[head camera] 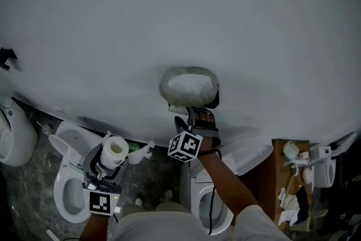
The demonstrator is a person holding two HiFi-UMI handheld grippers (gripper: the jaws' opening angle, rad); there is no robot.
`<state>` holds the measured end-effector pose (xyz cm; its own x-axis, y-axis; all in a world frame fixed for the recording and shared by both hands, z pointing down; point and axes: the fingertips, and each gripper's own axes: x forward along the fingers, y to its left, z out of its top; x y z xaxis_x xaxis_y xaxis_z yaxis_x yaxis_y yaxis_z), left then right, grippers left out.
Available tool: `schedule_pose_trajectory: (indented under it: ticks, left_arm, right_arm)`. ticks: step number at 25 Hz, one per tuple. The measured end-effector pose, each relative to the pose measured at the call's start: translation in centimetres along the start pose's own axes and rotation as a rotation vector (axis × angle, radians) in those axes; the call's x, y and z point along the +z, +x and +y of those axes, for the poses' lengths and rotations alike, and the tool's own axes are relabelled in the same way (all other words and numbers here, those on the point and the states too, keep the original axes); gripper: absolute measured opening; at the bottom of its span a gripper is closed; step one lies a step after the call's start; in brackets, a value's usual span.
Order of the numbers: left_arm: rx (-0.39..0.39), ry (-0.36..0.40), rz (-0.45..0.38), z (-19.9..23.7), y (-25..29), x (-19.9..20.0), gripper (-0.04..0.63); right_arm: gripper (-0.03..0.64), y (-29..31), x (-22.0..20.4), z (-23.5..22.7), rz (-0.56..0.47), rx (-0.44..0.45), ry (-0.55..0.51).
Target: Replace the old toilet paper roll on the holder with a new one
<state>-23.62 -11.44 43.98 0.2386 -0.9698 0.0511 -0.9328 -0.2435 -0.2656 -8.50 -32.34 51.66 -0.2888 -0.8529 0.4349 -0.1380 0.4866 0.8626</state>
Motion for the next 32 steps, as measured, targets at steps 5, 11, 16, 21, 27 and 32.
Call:
schedule_pose_trajectory:
  ticks: [5, 11, 16, 21, 27, 32]
  left_arm:
    - [-0.019, 0.066, 0.006, 0.2, 0.2, 0.1, 0.299]
    - [-0.012, 0.024, 0.001, 0.4, 0.4, 0.1, 0.299]
    - [-0.011, 0.010, 0.004, 0.4, 0.6, 0.0, 0.299]
    - [-0.019, 0.038, -0.004, 0.5, 0.9, 0.3, 0.301]
    - [-0.025, 0.018, -0.012, 0.0, 1.6, 0.7, 0.299]
    - [-0.045, 0.041, -0.016, -0.6, 2.2, 1.1, 0.299]
  right_arm:
    - [0.336, 0.2, 0.2, -0.1, -0.007, -0.024, -0.009]
    - [0.245, 0.3, 0.1, -0.5, -0.004, -0.055, -0.030]
    - [0.212, 0.2, -0.9, -0.9, 0.011, -0.064, -0.043]
    - [0.209, -0.1, -2.3, -1.3, 0.027, -0.078, -0.035]
    - [0.206, -0.5, -4.1, -1.9, 0.039, -0.093, -0.050]
    - [0.206, -0.7, -6.3, -2.2, 0.063, -0.098, -0.045]
